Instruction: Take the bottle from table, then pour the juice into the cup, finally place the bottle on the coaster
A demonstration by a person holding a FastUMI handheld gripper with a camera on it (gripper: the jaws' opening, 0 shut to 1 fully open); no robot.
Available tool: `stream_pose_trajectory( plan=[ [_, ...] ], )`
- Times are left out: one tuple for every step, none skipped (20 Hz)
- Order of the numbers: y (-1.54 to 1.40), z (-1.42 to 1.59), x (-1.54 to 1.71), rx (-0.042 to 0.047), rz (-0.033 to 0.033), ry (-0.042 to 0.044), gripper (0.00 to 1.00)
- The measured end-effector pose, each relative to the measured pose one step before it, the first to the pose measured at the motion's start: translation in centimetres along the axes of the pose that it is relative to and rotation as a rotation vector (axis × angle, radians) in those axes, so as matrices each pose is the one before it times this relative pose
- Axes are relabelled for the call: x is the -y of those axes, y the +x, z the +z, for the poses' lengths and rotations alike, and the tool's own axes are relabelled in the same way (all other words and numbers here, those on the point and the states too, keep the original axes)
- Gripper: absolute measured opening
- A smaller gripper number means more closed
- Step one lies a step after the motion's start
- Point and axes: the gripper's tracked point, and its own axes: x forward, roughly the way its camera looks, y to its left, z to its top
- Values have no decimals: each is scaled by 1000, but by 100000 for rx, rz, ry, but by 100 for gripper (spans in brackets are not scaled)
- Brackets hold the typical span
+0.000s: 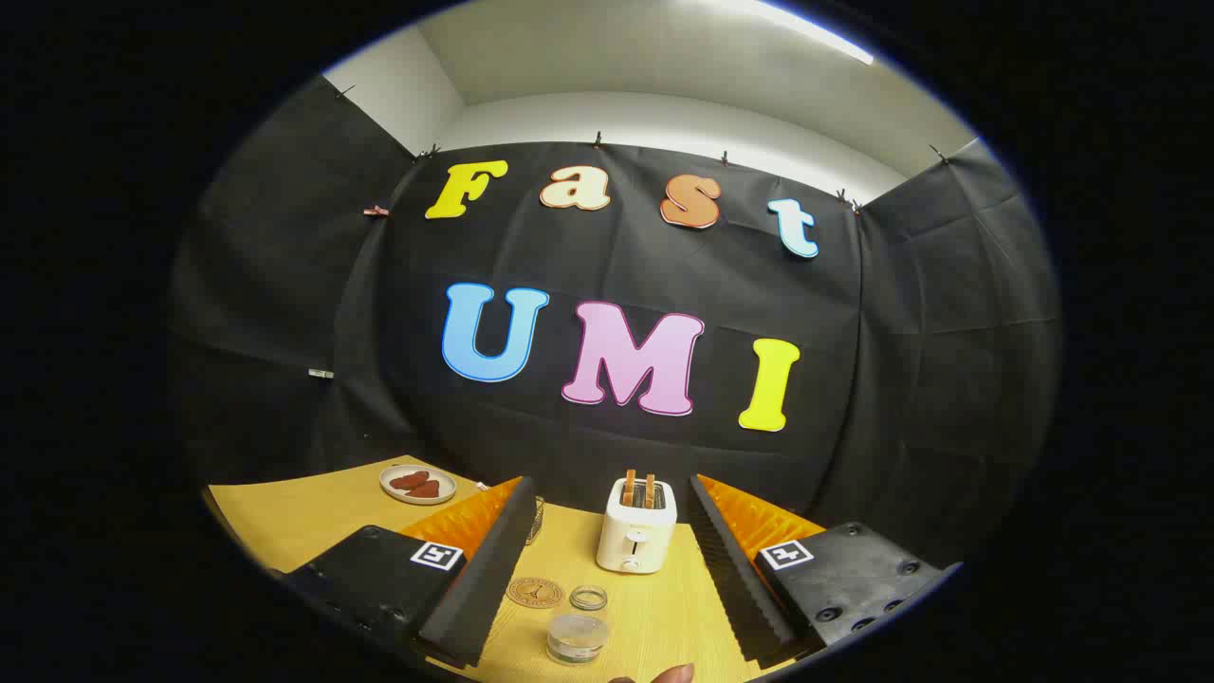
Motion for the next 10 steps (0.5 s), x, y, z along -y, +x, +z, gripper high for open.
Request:
stream_pose_trajectory(
  plan=[
    [-183,47,-13,551,663,-183,97],
    [-171,-179,-15,-294,171,128,97],
    [-163,-394,56,-685,564,579,97],
    [-129,-245,-123,-513,522,556,97],
    [-88,-53,79,-292,207,319,97],
    [-132,-89,75,-232,-35,38,97],
    [-36,-271,31,-441,71,-191,97],
    [-18,-234,-12,-497,150,-231,97],
    [-154,-192,82,-349,-109,-172,97],
    [-42,-84,129,-171,15,130,97]
  ],
)
